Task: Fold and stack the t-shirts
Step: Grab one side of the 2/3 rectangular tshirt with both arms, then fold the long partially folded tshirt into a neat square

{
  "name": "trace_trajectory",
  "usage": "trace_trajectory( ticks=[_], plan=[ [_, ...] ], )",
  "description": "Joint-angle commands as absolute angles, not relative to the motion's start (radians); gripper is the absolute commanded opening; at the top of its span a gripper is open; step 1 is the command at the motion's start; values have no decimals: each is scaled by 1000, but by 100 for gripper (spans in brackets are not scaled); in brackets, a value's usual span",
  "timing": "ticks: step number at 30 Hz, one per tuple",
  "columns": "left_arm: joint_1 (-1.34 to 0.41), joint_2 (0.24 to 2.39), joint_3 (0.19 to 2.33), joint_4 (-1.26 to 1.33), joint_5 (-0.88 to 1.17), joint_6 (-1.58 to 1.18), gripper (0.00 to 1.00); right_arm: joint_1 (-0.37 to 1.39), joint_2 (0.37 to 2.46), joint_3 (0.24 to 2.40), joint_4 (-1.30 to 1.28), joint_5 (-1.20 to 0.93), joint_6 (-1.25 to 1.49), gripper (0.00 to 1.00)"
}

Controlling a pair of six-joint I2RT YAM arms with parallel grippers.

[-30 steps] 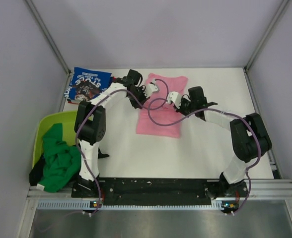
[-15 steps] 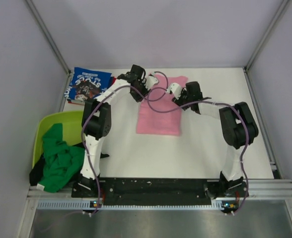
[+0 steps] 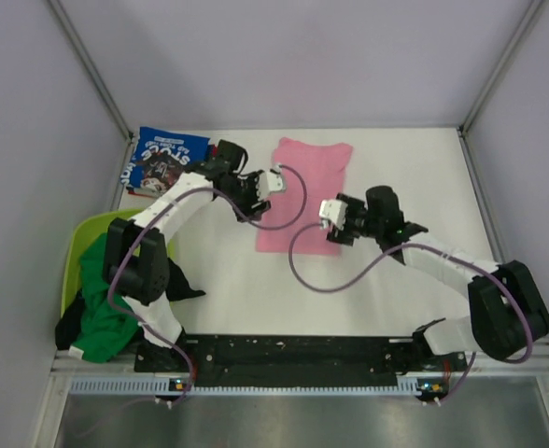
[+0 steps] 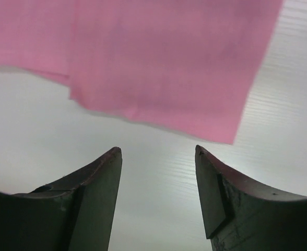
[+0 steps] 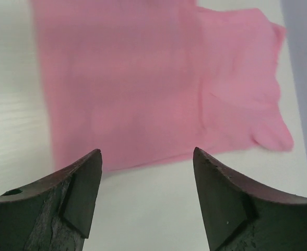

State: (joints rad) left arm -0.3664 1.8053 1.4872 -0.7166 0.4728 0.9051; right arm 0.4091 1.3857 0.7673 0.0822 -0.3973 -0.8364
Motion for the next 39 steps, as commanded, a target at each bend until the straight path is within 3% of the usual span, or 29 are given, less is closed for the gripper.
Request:
trace_trajectory(
  ticks=[1,8,11,15,18,20,21,22,29,39],
  plan=[
    [-411,1724,1295,-689,562,1114,63,512,1356,647,3,-458,-1100,70],
    [-492,1769,1194,-603,433,1074,64,561,1494,703,-58,-362,-1115,67],
    [-505,1811,1187,-568,374,1045,64,566,1537,707,-61,-321,-1123,61],
    [-511,1842,1189,-558,345,1012,53,578,1557,707,-55,-302,-1111,22],
    [-517,1845,1181,-581,360,1008,33,591,1554,710,-70,-287,-1109,1],
    [-517,1845,1184,-609,354,996,16,595,1548,729,-119,-264,-1101,0],
    [-518,1844,1189,-626,342,983,2,598,1542,736,-142,-255,-1095,0],
    [-517,1841,1195,-633,328,968,0,606,1530,744,-161,-246,-1088,0],
    [-517,1660,1141,-840,409,956,0,738,1359,752,-357,-178,-1051,0],
    [-572,1269,1060,-1340,658,1115,0,980,1005,854,-909,-354,-1013,0]
  ],
)
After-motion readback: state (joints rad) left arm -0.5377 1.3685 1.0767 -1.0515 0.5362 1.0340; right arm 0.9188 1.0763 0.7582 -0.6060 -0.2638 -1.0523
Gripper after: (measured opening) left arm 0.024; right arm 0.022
